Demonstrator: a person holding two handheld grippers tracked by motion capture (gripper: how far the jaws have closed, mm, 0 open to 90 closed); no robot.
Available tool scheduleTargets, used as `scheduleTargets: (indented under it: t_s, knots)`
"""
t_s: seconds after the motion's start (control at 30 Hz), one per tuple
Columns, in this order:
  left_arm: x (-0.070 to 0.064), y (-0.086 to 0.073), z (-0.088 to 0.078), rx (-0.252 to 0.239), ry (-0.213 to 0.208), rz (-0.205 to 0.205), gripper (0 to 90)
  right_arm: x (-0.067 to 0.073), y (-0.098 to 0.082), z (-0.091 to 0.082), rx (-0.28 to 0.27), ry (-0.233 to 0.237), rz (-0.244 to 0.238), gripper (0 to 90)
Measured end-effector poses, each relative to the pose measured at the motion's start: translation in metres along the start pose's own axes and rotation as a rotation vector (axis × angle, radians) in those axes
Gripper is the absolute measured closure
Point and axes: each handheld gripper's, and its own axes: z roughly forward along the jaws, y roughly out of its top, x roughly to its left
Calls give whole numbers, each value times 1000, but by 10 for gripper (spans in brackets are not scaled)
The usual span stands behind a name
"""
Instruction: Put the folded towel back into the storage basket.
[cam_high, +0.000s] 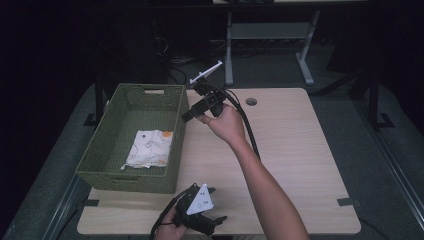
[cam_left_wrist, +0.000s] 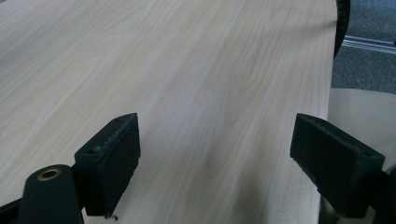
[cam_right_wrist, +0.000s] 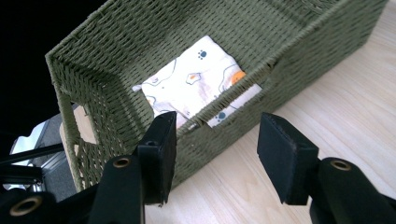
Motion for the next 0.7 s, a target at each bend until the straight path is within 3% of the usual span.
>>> scheduleTargets:
  t_s: [0.7]
  knots:
    - [2, -1, 0, 3, 7, 0, 162, -24, -33, -25, -25, -19, 47, 452]
